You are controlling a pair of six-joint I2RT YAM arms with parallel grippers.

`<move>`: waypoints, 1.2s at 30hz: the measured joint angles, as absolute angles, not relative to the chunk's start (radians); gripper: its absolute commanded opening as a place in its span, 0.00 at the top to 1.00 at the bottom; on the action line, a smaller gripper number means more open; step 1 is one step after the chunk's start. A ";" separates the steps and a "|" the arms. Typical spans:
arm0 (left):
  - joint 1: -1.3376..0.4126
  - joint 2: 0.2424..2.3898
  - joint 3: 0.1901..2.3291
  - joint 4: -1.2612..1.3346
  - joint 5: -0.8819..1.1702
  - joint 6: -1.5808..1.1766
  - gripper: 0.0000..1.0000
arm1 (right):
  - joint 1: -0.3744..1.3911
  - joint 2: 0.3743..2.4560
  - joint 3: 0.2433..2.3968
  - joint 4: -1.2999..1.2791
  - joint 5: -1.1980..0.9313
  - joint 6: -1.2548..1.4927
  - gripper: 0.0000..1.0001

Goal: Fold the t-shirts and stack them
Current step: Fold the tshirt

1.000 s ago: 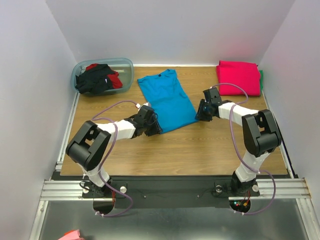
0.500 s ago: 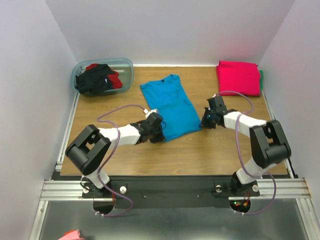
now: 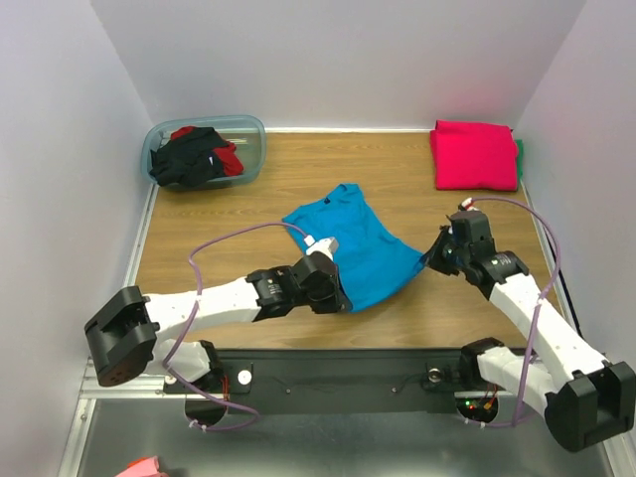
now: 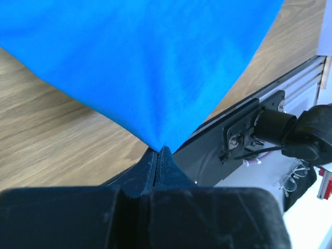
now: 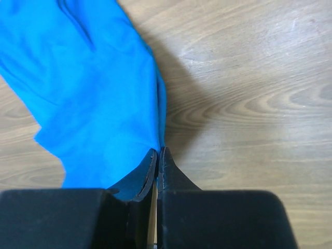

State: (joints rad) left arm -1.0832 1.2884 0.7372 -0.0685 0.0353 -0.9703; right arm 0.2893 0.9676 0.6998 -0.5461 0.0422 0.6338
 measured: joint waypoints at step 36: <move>-0.516 1.374 0.973 -0.208 -0.013 -0.778 1.00 | 0.314 1.863 1.715 -0.607 -0.112 0.545 1.00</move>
State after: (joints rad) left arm -0.5163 1.3743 0.9733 -0.2085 -0.0128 -0.7780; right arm 0.3141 1.8629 1.7145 -0.6071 -0.1123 0.5446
